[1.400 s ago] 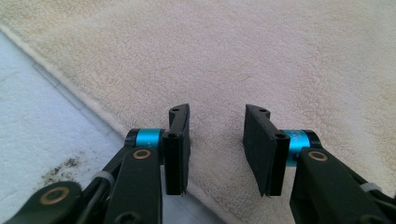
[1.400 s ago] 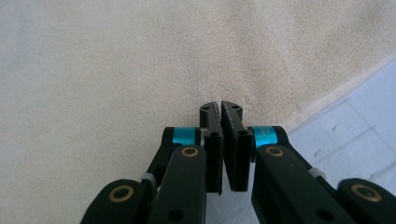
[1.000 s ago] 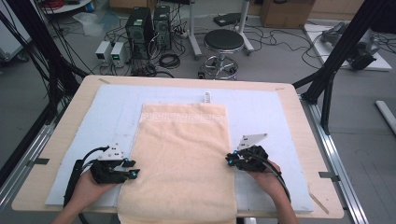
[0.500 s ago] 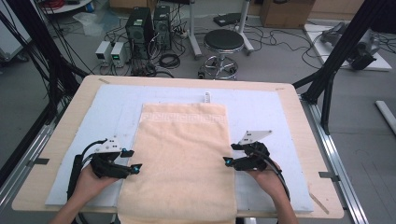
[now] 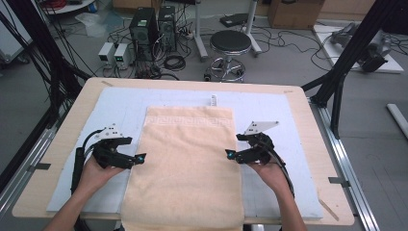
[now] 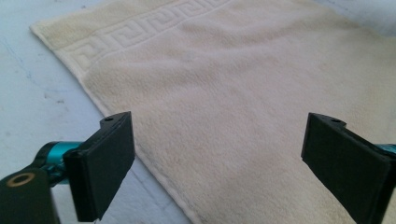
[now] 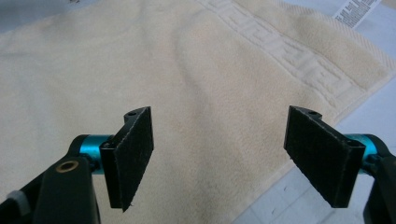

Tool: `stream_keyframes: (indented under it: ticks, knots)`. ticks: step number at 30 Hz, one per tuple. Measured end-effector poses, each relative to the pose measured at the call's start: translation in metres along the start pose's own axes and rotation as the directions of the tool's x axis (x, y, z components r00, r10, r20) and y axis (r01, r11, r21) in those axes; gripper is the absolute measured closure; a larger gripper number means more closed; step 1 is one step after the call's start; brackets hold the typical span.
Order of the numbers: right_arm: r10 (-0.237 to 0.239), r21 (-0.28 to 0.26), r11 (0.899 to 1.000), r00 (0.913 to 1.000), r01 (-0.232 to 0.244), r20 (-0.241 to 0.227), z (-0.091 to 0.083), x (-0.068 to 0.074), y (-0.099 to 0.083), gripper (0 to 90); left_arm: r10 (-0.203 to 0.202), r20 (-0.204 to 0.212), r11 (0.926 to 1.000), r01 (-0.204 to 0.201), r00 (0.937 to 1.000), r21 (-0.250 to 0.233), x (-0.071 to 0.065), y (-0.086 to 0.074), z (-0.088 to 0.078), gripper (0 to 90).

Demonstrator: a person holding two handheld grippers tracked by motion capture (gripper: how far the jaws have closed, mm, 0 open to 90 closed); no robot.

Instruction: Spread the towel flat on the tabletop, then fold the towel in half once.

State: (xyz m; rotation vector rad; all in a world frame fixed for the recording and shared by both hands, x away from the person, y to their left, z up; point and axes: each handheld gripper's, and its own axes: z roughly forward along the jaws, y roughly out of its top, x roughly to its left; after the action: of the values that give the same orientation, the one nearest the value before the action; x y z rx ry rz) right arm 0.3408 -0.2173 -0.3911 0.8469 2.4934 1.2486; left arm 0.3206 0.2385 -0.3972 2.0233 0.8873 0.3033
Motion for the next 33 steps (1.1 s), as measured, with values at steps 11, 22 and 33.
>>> stream_keyframes:
  ticks: [11,22,33]
  knots:
    - [-0.031,0.017,0.999,0.9995,0.031,0.004,0.009,0.001,0.016,22.5,0.023,-0.007,0.9997,-0.023,0.9997,0.013,0.001,0.016,0.001,1.7]
    - [-0.027,0.009,1.0,0.9996,0.027,0.012,0.007,-0.005,0.015,22.7,0.015,-0.01,0.9996,-0.015,0.9998,0.024,0.005,0.018,0.009,1.7]
    - [-0.048,0.026,0.999,0.9986,0.047,0.024,0.004,-0.02,0.038,22.9,0.019,-0.029,0.9997,-0.018,0.9994,0.019,0.018,0.052,0.009,1.8]
